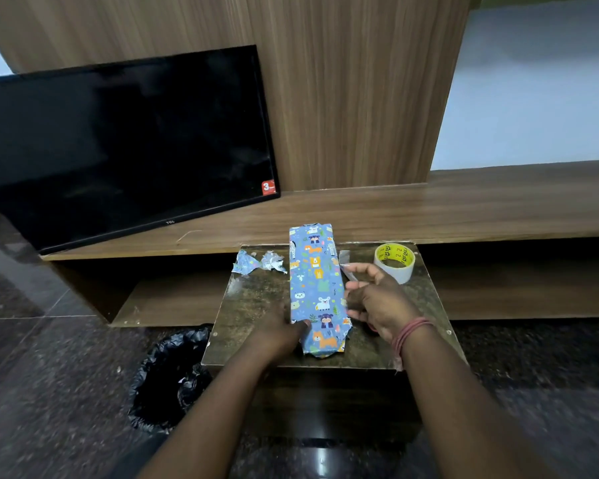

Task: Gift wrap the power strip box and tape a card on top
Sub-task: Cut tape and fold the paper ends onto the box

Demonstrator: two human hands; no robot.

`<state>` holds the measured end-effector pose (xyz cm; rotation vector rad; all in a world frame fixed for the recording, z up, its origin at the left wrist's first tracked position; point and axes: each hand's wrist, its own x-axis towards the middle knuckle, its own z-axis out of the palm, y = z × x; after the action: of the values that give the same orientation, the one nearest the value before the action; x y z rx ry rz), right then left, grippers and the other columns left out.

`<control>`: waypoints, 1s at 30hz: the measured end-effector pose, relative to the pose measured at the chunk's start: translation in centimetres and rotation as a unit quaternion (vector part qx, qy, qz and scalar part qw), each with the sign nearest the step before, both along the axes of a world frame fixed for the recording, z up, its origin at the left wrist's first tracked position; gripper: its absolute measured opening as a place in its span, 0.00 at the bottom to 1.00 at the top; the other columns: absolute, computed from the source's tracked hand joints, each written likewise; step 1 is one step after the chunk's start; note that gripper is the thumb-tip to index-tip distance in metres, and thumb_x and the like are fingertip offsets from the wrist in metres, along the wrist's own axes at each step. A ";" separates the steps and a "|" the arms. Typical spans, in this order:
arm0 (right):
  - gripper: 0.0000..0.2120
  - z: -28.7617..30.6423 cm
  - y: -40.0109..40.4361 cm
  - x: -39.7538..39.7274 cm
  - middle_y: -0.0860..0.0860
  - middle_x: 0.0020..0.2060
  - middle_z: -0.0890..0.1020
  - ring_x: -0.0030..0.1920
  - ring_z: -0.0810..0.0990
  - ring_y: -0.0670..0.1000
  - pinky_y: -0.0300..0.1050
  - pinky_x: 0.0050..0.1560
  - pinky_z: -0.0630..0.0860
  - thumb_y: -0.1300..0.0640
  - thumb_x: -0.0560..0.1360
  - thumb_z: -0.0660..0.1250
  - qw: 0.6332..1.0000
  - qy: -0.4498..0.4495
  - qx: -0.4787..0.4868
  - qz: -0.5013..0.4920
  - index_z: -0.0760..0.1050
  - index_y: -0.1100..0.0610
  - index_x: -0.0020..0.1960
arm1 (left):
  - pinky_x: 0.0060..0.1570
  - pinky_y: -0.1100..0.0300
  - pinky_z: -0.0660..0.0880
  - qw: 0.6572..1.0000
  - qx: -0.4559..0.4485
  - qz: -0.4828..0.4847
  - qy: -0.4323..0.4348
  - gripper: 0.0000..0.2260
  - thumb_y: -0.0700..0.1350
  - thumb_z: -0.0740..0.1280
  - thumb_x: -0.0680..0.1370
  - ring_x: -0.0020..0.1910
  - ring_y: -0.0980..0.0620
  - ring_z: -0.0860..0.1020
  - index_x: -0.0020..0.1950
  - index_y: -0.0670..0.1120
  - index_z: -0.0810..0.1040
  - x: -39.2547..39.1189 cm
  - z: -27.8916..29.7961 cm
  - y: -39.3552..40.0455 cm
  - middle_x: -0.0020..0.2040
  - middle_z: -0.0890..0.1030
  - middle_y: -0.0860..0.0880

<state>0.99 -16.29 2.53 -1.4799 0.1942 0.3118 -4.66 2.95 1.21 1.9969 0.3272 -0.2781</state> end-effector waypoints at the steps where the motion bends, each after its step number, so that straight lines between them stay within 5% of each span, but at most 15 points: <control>1: 0.24 0.0 0.2 -0.3 0.51 0.42 0.79 0.38 0.80 0.49 0.43 0.36 0.77 0.77 0.74 0.61 1.000 -0.015 -0.027 -0.002 0.78 0.52 0.59 | 0.60 0.50 0.79 1.000 -0.027 0.009 -0.002 0.13 0.40 0.68 0.81 0.56 0.51 0.83 0.59 0.57 0.73 0.0 0.0 -0.2 0.59 0.83 0.52; 4: 0.29 -0.7 1.2 -0.9 0.51 0.42 0.77 0.38 0.77 0.51 0.43 0.36 0.75 0.77 0.72 0.57 0.995 -0.043 -0.092 0.012 0.75 0.52 0.64 | 0.40 0.65 0.78 0.994 -0.105 0.033 0.000 0.18 0.30 0.61 0.80 0.45 0.60 0.81 0.52 0.54 0.76 -0.3 0.9 -1.2 0.49 0.83 0.57; 7: 0.30 -1.2 1.4 -1.3 0.54 0.47 0.76 0.44 0.78 0.54 0.51 0.42 0.76 0.75 0.71 0.58 0.990 -0.068 -0.119 0.028 0.73 0.52 0.68 | 0.28 0.68 0.72 0.988 -0.145 0.053 -0.006 0.22 0.27 0.57 0.77 0.37 0.59 0.79 0.57 0.51 0.78 -0.3 1.5 -1.3 0.48 0.84 0.54; 11: 0.31 0.4 1.2 -1.2 0.56 0.55 0.78 0.44 0.78 0.48 0.40 0.36 0.77 0.75 0.72 0.61 0.988 -0.120 -0.095 0.022 0.70 0.51 0.70 | 0.34 0.60 0.71 0.978 -0.188 0.087 -0.030 0.24 0.28 0.56 0.76 0.29 0.58 0.79 0.63 0.48 0.78 0.2 2.4 -0.9 0.38 0.84 0.53; 13: 0.31 1.2 0.9 -0.8 0.58 0.58 0.80 0.48 0.78 0.50 0.44 0.44 0.78 0.75 0.74 0.63 0.986 -0.162 -0.038 0.021 0.68 0.51 0.72 | 0.35 0.59 0.70 0.970 -0.217 0.084 -0.068 0.22 0.30 0.55 0.77 0.28 0.58 0.78 0.64 0.46 0.79 0.5 3.4 -0.7 0.35 0.84 0.53; 16: 0.32 2.3 0.1 -0.4 0.56 0.59 0.83 0.53 0.79 0.53 0.52 0.60 0.76 0.69 0.75 0.66 0.975 -0.218 0.012 0.032 0.66 0.46 0.74 | 0.41 0.56 0.79 0.948 -0.274 0.079 -0.139 0.23 0.39 0.58 0.73 0.44 0.49 0.82 0.64 0.46 0.81 0.9 4.4 0.1 0.44 0.83 0.50; 19: 0.37 2.8 -0.6 -0.1 0.54 0.61 0.83 0.54 0.77 0.54 0.56 0.65 0.73 0.65 0.71 0.68 0.966 -0.253 0.030 0.045 0.63 0.40 0.74 | 0.45 0.53 0.82 0.942 -0.278 0.054 -0.177 0.25 0.38 0.56 0.72 0.45 0.50 0.80 0.65 0.47 0.81 1.0 4.7 0.8 0.46 0.82 0.49; 21: 0.41 3.0 -0.7 0.0 0.53 0.61 0.82 0.55 0.77 0.53 0.55 0.64 0.74 0.64 0.70 0.72 0.961 -0.272 0.018 0.050 0.60 0.39 0.75 | 0.46 0.54 0.82 0.940 -0.282 0.040 -0.187 0.23 0.32 0.56 0.77 0.49 0.50 0.82 0.67 0.47 0.80 1.1 4.7 0.9 0.59 0.84 0.50; 25: 0.46 3.0 -0.2 0.0 0.52 0.57 0.83 0.52 0.77 0.50 0.51 0.55 0.76 0.66 0.70 0.77 0.952 -0.303 -0.015 0.041 0.56 0.42 0.78 | 0.47 0.54 0.83 0.936 -0.275 0.036 -0.216 0.21 0.33 0.69 0.75 0.49 0.54 0.83 0.67 0.47 0.80 1.1 5.0 0.4 0.56 0.85 0.57; 30: 0.43 3.3 0.8 -0.5 0.50 0.51 0.84 0.40 0.75 0.43 0.40 0.43 0.74 0.71 0.73 0.71 0.939 -0.341 -0.052 0.016 0.57 0.44 0.78 | 0.42 0.57 0.84 0.939 -0.233 0.066 -0.244 0.19 0.26 0.69 0.75 0.45 0.48 0.86 0.63 0.42 0.81 1.4 4.8 0.0 0.64 0.82 0.48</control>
<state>0.48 -15.49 5.79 -1.6128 -0.3764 -0.2006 -3.29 2.93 6.00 1.5002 0.0634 0.2138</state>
